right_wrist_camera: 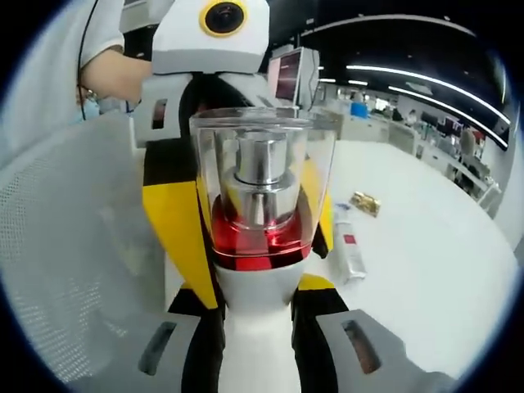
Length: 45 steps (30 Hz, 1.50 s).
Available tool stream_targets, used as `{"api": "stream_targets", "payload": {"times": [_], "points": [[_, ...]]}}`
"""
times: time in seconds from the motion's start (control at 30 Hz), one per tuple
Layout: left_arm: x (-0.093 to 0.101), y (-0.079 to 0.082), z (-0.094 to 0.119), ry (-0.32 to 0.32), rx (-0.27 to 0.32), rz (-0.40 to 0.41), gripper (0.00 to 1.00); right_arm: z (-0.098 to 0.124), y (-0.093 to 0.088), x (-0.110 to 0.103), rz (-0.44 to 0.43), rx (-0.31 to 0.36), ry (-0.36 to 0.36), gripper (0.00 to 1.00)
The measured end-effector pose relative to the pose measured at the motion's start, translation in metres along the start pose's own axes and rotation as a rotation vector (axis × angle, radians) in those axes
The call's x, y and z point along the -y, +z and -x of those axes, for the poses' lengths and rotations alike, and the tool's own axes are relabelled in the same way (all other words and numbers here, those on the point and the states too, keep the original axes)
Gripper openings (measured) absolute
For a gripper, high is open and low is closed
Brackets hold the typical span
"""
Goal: Arrange the skincare products in the storage area until every visible bottle or jar stands upright without overlapping.
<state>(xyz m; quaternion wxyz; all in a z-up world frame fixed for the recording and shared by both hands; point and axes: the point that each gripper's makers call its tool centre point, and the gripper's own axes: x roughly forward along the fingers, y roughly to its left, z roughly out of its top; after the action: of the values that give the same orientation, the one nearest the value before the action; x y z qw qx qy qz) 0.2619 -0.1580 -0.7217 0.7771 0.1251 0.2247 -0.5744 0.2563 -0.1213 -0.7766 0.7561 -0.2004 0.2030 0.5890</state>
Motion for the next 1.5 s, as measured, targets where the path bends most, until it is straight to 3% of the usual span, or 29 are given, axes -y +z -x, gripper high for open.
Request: {"api": "stream_targets", "payload": {"times": [0.37,0.87,1.5], "points": [[-0.017,0.022,-0.032,-0.024,0.052,0.009,0.29,0.018,-0.014,0.033,-0.012,-0.031,-0.016,0.30],[-0.055,0.055,-0.083,-0.033,0.110,0.001,0.30,0.043,-0.035,0.097,-0.031,-0.034,-0.067,0.30],[-0.082,0.068,-0.117,0.008,0.146,0.055,0.30,0.057,-0.047,0.139,0.006,-0.067,-0.030,0.30]]}}
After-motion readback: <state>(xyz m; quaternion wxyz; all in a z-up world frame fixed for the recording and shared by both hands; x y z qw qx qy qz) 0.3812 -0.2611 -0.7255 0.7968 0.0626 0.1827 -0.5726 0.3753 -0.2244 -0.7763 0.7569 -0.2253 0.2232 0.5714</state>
